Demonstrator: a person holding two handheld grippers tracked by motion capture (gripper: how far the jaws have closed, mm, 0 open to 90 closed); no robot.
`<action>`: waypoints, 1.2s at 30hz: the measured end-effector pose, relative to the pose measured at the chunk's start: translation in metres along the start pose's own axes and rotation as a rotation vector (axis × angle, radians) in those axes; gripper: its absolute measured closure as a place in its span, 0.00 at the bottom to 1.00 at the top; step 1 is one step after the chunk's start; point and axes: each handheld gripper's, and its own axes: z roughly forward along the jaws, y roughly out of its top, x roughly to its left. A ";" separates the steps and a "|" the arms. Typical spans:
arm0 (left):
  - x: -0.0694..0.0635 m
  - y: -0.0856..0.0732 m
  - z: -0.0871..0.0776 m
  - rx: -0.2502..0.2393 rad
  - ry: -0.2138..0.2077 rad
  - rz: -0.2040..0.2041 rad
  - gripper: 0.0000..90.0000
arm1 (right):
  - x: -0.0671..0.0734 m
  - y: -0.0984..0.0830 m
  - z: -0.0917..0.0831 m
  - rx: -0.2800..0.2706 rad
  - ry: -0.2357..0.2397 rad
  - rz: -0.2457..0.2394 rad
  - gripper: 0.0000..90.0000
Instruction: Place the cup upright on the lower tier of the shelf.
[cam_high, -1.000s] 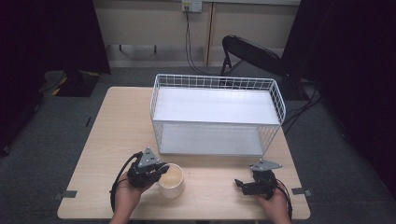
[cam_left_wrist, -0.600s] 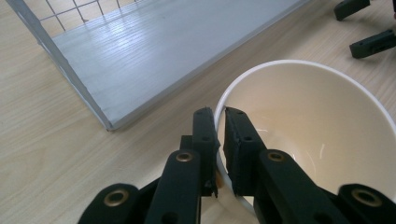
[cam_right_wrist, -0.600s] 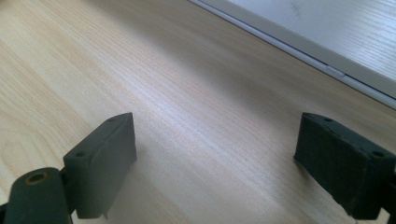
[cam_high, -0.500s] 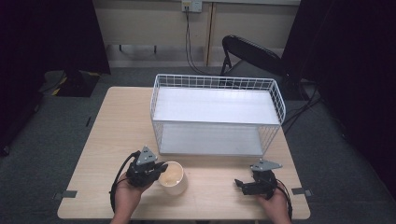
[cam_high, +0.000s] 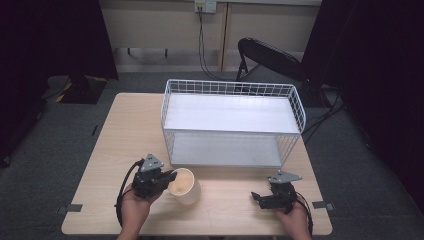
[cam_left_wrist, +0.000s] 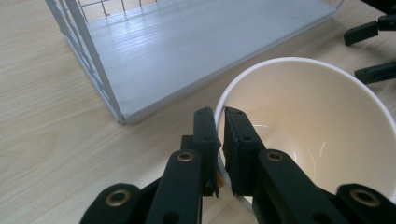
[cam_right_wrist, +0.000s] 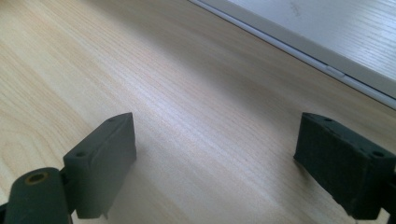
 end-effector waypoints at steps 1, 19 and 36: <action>-0.001 0.001 0.001 0.001 0.002 -0.001 0.94 | 0.000 0.000 0.000 0.000 0.000 0.000 0.13; -0.005 0.019 0.016 0.002 0.033 -0.020 0.94 | 0.000 0.000 0.000 0.001 -0.001 0.001 0.13; -0.010 0.032 0.032 0.002 0.080 -0.040 0.95 | 0.000 0.000 0.000 0.001 -0.001 0.001 0.13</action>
